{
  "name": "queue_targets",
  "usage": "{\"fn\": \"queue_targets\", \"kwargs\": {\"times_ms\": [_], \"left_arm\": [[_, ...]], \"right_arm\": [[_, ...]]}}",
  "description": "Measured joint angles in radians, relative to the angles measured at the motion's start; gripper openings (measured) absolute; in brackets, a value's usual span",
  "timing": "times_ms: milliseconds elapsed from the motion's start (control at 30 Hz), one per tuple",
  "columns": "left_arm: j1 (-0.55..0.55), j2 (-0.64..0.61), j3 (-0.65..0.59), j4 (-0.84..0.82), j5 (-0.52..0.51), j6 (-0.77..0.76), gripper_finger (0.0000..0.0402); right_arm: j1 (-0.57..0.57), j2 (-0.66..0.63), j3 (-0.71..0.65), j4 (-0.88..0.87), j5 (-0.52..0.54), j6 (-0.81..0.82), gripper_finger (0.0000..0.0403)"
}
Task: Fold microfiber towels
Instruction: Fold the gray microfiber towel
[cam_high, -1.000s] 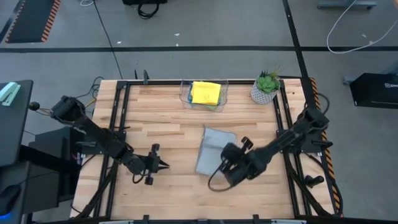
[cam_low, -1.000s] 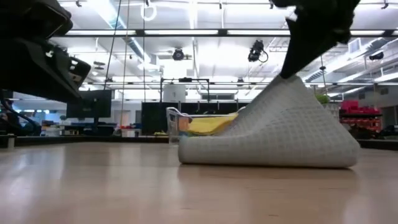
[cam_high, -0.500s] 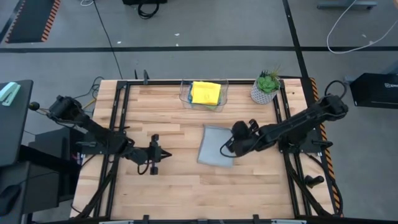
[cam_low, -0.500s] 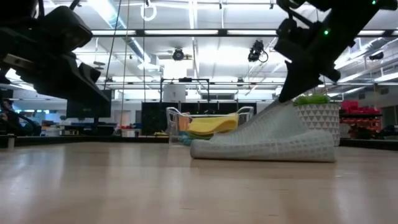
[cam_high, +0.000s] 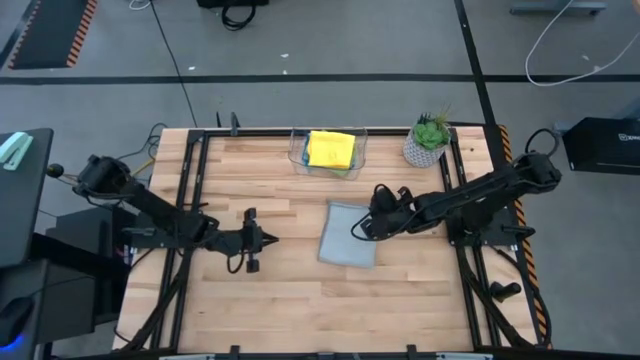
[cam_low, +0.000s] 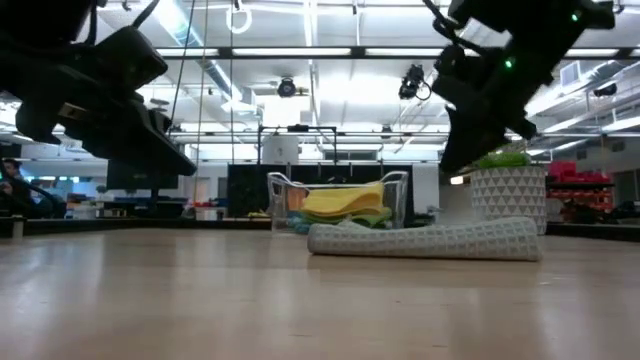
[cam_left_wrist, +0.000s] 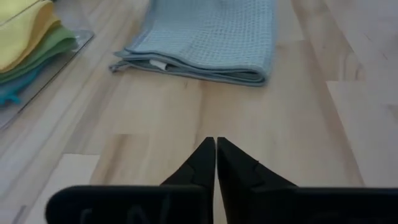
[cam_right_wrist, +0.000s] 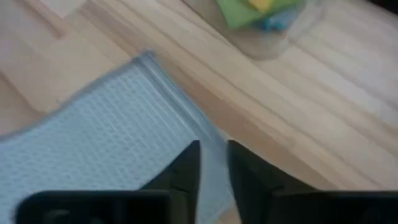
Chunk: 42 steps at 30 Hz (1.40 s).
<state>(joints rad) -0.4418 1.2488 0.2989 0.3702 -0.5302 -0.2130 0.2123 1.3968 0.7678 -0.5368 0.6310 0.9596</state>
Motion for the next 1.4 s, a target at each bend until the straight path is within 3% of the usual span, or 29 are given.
{"fn": "queue_targets", "kwargs": {"times_ms": [200,300,400,533,600,767,1100,1267,1400], "left_arm": [[0.062,0.000,0.000,0.005,0.066,0.026,0.0029],[0.101,0.000,0.000,0.005,0.110,0.041,0.0009],[0.138,0.001,0.000,0.023,0.153,0.053,0.0009],[0.174,0.001,0.000,0.060,0.217,0.112,0.0007],[0.196,0.001,0.000,0.081,0.251,0.134,0.0006],[0.259,0.003,0.000,0.096,0.300,0.148,0.0009],[0.295,0.064,0.001,0.156,0.335,0.148,0.0010],[0.300,0.064,0.000,0.165,0.335,0.150,0.0008],[0.300,0.089,0.025,0.171,0.347,0.203,0.0018]], "right_arm": [[-0.003,-0.039,0.117,-0.110,0.013,-0.102,0.0178],[0.002,-0.048,0.132,-0.101,0.011,-0.130,0.0192],[0.002,-0.019,0.056,0.042,-0.013,-0.131,0.0152],[-0.016,0.036,-0.084,0.352,-0.068,-0.179,0.0038],[-0.037,0.069,-0.148,0.508,-0.094,-0.205,0.0013],[-0.133,0.183,-0.232,0.792,-0.200,-0.268,0.0022],[-0.262,0.404,-0.186,1.027,-0.320,-0.458,0.0010],[-0.272,0.413,-0.138,1.006,-0.341,-0.547,0.0005],[-0.276,0.316,-0.087,0.902,-0.339,-0.620,0.0027]]}}
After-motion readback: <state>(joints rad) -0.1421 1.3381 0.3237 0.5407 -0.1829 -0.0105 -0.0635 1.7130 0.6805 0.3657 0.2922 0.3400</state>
